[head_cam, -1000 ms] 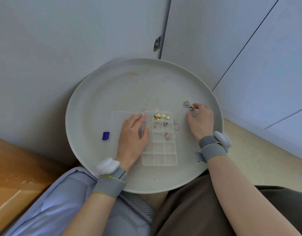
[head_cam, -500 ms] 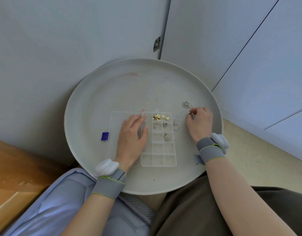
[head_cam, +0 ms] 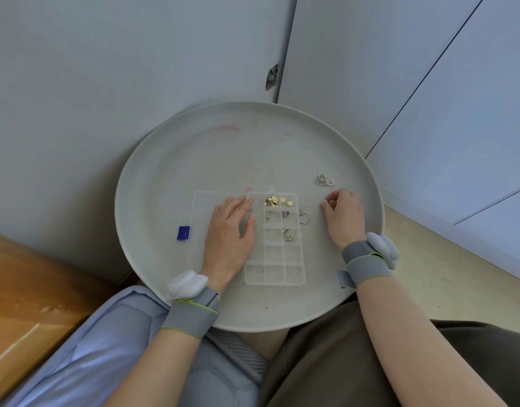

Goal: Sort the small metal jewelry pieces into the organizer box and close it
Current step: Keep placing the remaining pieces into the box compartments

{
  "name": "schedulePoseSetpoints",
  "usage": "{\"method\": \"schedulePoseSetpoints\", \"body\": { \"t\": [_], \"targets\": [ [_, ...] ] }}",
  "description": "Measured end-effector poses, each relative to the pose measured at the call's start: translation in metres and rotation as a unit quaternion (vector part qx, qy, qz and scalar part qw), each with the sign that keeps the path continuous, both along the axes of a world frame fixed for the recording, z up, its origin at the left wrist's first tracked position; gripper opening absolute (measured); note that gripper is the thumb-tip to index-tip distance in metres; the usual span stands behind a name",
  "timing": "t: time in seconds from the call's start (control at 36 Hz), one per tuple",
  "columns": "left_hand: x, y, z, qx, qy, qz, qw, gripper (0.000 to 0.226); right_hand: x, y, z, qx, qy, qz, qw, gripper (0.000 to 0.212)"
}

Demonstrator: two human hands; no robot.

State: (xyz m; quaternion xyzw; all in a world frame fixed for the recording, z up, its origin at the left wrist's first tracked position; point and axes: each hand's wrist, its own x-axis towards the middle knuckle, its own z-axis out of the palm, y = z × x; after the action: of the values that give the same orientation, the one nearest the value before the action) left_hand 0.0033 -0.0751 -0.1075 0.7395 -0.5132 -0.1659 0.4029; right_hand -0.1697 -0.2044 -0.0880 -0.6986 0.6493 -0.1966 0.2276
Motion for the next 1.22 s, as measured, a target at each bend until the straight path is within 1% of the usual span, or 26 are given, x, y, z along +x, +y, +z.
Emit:
{"method": "schedulePoseSetpoints", "body": {
  "t": [0.14, 0.28, 0.33, 0.42, 0.5, 0.56, 0.67, 0.78, 0.83, 1.03, 1.22],
  "targets": [
    [0.001, 0.000, -0.002, -0.002, -0.003, 0.002, 1.000, 0.038, -0.001, 0.004, 0.002, -0.019, -0.049, 0.014, 0.999, 0.012],
    [0.001, -0.001, -0.002, -0.003, 0.000, 0.001, 1.000, 0.038, -0.001, 0.006, 0.014, -0.002, -0.180, 0.002, 0.984, 0.011],
    [0.000, -0.001, -0.003, -0.002, 0.001, 0.002, 1.000, 0.038, 0.001, 0.010, 0.018, 0.007, -0.205, 0.029, 0.978, 0.009],
    [0.000, -0.001, -0.003, -0.004, -0.002, 0.001, 1.000, 0.038, 0.005, 0.017, 0.023, 0.018, -0.217, 0.082, 0.973, 0.009],
    [0.000, -0.001, -0.002, -0.003, 0.000, 0.002, 1.000, 0.038, 0.008, 0.021, 0.025, 0.025, -0.207, 0.130, 0.969, 0.012],
    [0.001, -0.001, -0.003, -0.004, -0.001, 0.003, 1.000, 0.038, 0.010, 0.024, 0.024, 0.023, -0.179, 0.155, 0.971, 0.012],
    [0.001, -0.001, -0.003, -0.006, -0.005, 0.003, 1.000, 0.038, 0.014, 0.028, 0.020, 0.014, -0.098, 0.196, 0.976, 0.009],
    [0.001, -0.001, -0.004, -0.008, -0.010, 0.003, 1.000, 0.038, 0.019, 0.031, 0.021, -0.041, 0.009, 0.220, 0.974, 0.003],
    [0.001, -0.001, -0.005, -0.009, -0.010, 0.004, 1.000, 0.038, 0.021, 0.032, 0.023, -0.052, 0.034, 0.232, 0.971, 0.006],
    [0.001, -0.002, -0.005, -0.007, -0.013, 0.004, 1.000, 0.038, 0.022, 0.030, 0.021, -0.023, 0.052, 0.205, 0.977, 0.008],
    [0.000, -0.002, -0.005, -0.009, -0.014, 0.005, 1.000, 0.039, 0.022, 0.032, 0.026, -0.013, 0.013, 0.199, 0.980, 0.005]
  ]
}}
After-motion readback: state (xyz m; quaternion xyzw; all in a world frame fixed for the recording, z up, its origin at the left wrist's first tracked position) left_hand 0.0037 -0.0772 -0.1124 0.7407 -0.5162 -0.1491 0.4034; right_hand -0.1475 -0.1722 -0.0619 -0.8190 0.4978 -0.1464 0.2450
